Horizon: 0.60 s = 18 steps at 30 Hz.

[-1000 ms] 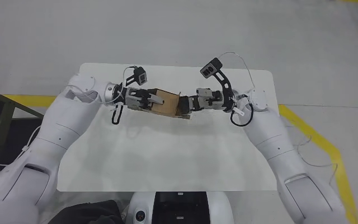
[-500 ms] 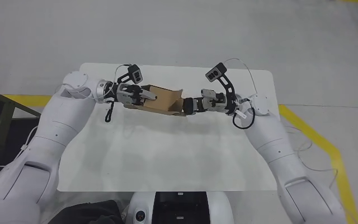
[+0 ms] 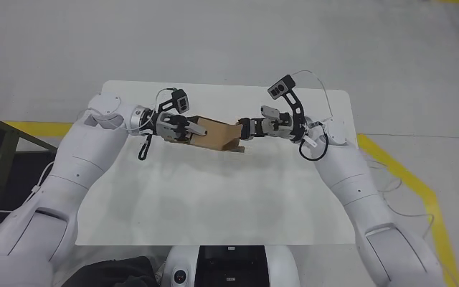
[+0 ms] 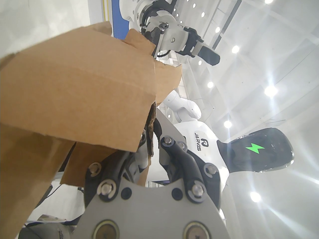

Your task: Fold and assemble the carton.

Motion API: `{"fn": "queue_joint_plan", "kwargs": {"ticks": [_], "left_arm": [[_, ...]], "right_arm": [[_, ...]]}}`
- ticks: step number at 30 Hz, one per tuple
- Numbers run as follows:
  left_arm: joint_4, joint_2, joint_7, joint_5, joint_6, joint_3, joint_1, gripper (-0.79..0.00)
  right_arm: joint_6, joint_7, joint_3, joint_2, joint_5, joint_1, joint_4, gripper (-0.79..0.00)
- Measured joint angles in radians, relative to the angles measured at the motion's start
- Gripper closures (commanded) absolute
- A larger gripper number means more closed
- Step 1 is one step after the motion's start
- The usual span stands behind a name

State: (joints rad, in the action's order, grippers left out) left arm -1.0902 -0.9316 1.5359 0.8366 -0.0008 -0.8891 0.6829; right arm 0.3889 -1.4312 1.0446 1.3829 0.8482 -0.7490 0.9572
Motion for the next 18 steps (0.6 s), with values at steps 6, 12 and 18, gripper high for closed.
{"fn": "queue_joint_plan", "kwargs": {"ticks": [6,12,18], "left_arm": [[-0.012,0.004,0.0,0.019,0.014,0.006,0.003,0.0],[-0.036,0.013,0.0,0.037,0.017,0.021,0.004,0.0],[-0.051,0.023,0.0,0.046,0.03,0.047,-0.004,0.0]], "right_arm": [[0.006,0.006,0.013,-0.002,-0.008,-0.003,0.007,-0.785],[0.009,0.009,-0.003,0.006,-0.008,0.001,-0.003,-0.785],[0.012,0.012,-0.004,0.011,0.005,0.006,-0.007,-0.785]]}}
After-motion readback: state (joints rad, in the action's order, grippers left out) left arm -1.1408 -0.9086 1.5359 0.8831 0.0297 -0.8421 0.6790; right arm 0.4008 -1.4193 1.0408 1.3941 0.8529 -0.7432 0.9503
